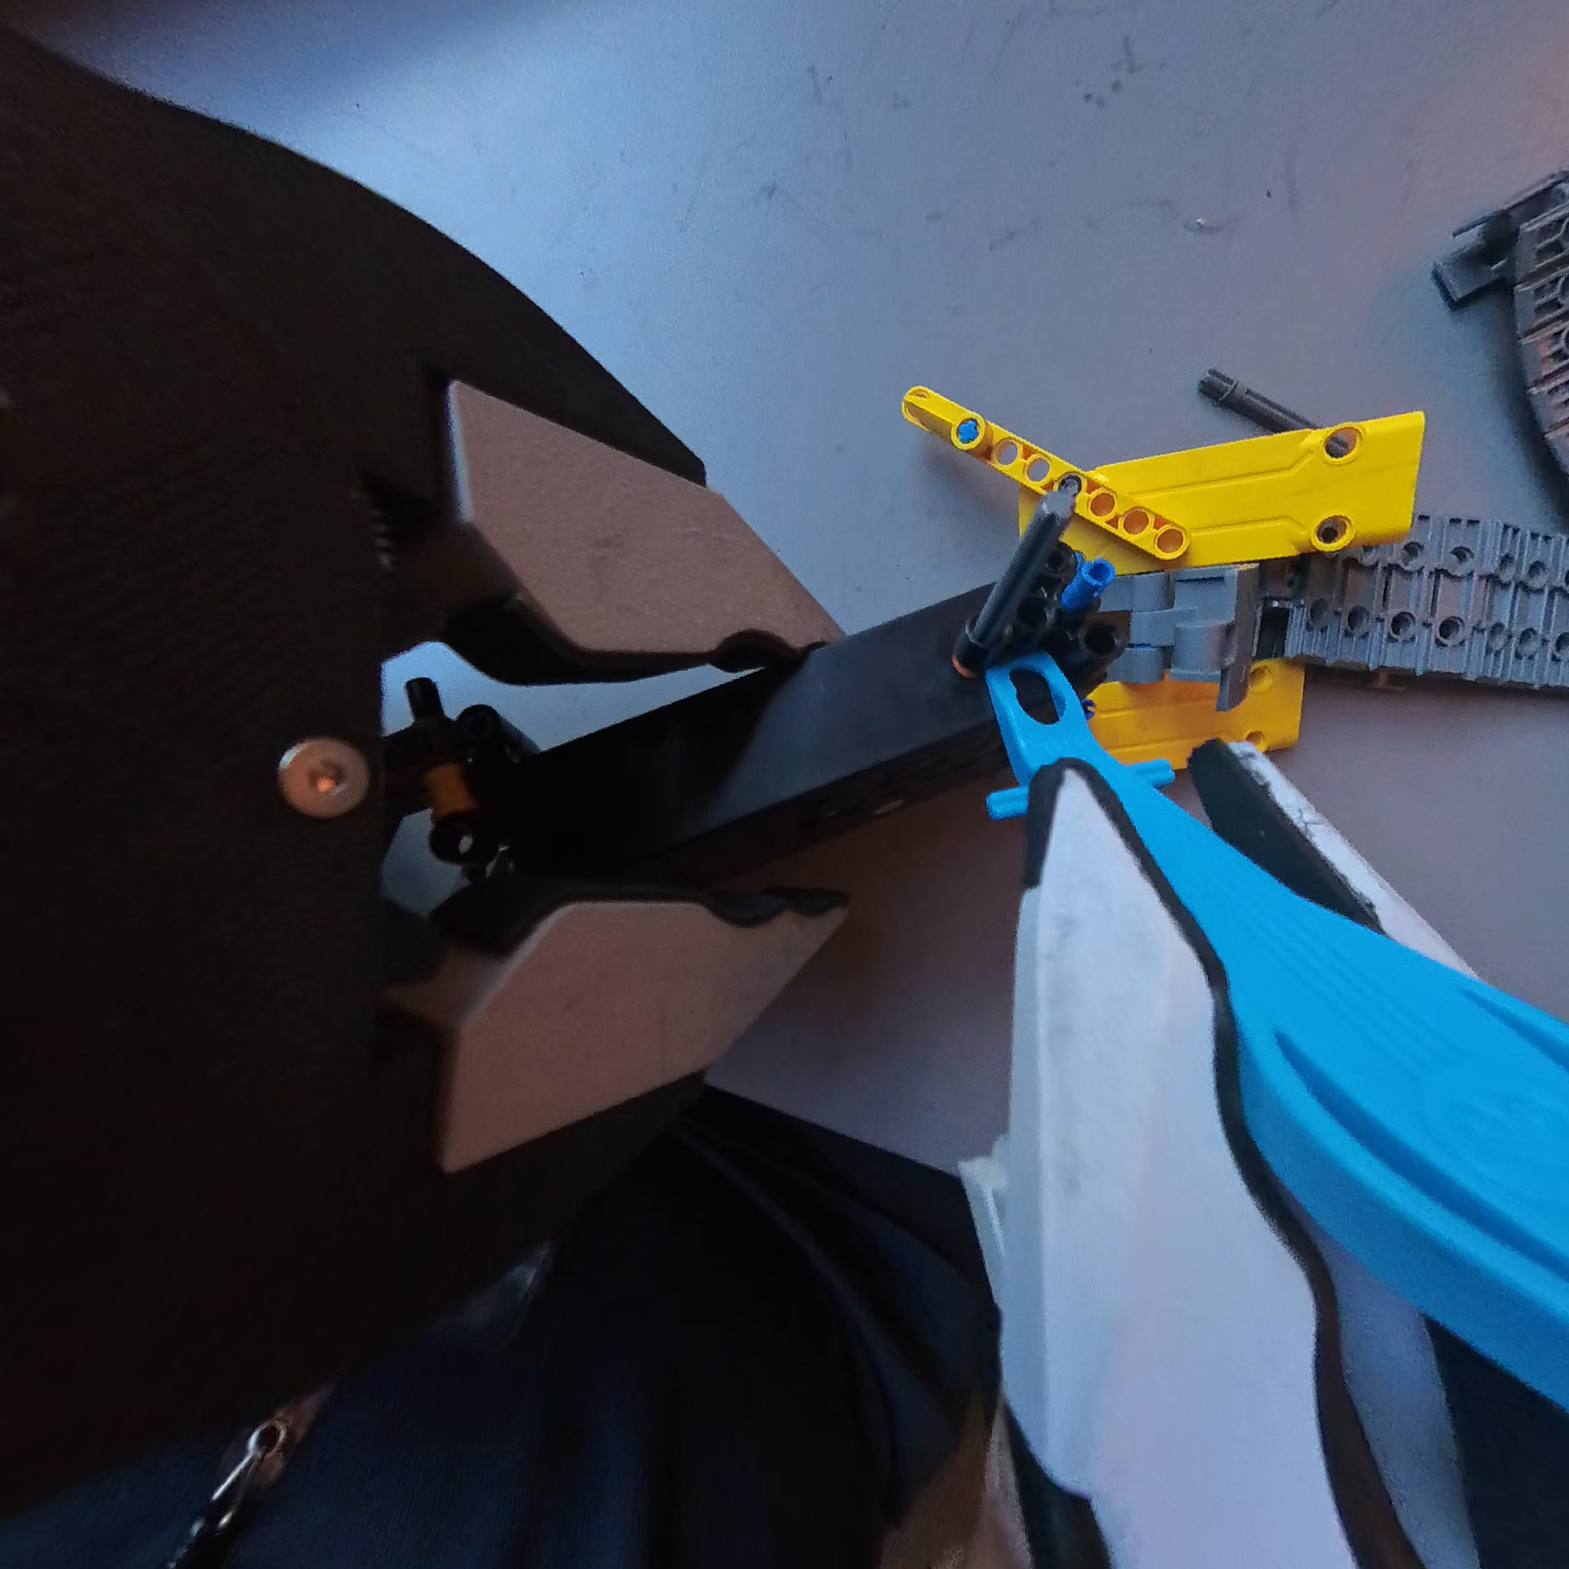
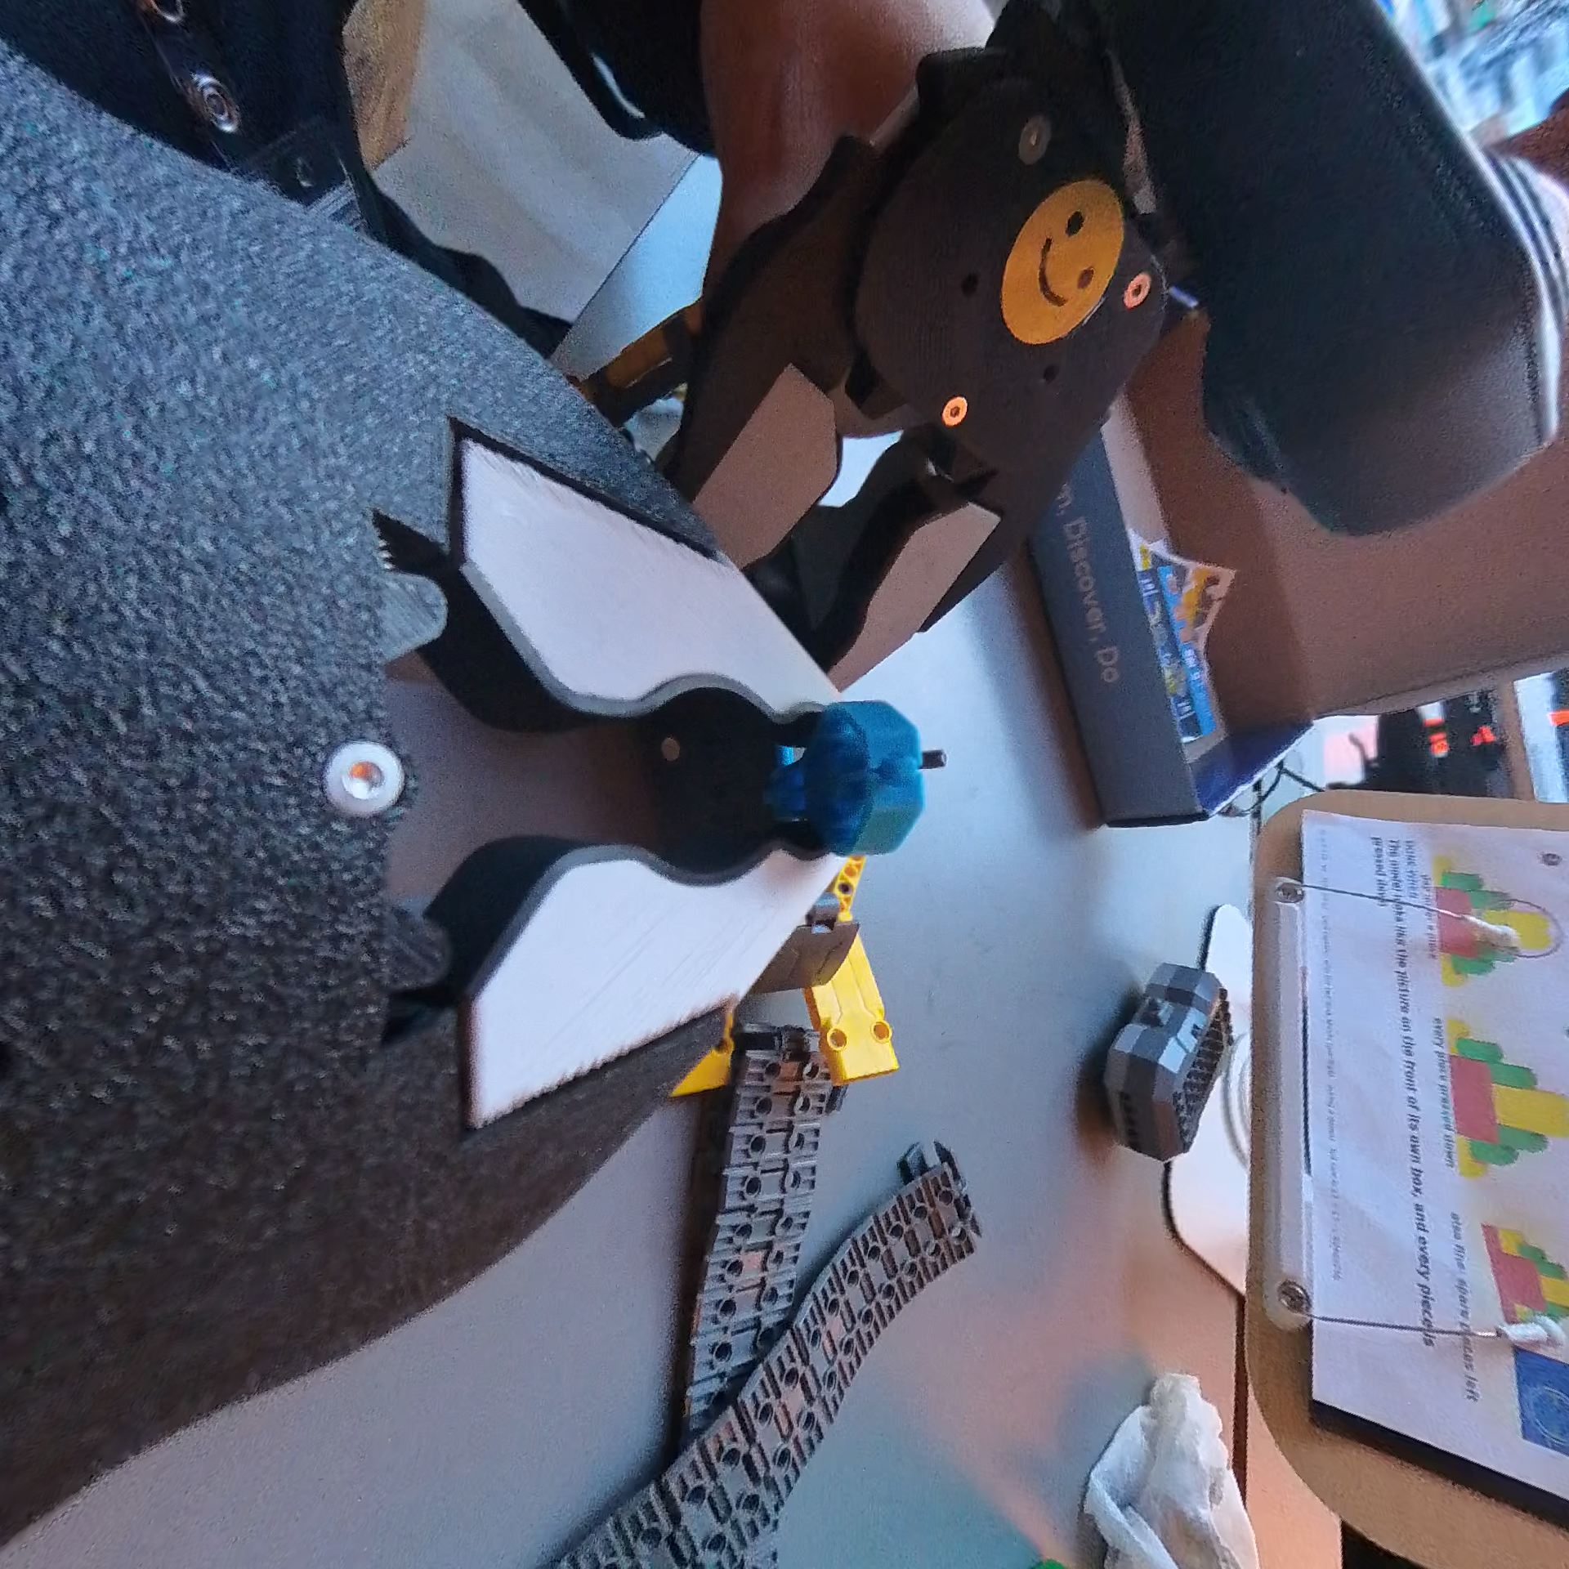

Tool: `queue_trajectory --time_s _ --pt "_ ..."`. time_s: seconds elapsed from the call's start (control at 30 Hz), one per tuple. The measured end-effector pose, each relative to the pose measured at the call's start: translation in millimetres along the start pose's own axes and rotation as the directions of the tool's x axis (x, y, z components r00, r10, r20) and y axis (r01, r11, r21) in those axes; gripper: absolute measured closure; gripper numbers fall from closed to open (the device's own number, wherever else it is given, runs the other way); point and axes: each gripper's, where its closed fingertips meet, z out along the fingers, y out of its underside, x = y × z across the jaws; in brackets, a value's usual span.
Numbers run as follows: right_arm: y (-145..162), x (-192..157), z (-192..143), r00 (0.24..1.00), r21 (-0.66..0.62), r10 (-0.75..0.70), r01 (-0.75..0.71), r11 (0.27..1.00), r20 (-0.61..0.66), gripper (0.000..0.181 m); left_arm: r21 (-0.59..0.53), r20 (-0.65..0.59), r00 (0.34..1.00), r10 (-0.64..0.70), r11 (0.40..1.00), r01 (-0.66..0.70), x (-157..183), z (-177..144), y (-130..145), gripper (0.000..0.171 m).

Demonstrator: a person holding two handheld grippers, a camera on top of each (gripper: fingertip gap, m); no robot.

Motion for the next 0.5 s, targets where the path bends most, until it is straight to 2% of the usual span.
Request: queue_trajectory --time_s 0.23,0.37,0.5 --pt "9 3 -8 0.998 0.092 0.021 -0.026 0.995 0.059 0.167 0.000 -0.001 1.000 -0.003 1.000 0.003 1 0 -1 0.123" --pt "40 0 -3 0.985 0.060 0.116 -0.124 0.990 0.128 0.170 0.015 -0.031 0.999 -0.033 0.999 0.033 -4 0 -1 0.124" --pt "19 1 -15 0.981 0.110 0.079 -0.099 0.989 0.180 0.170 0.013 -0.049 0.999 -0.011 1.000 0.011 0 0 -2 0.125"
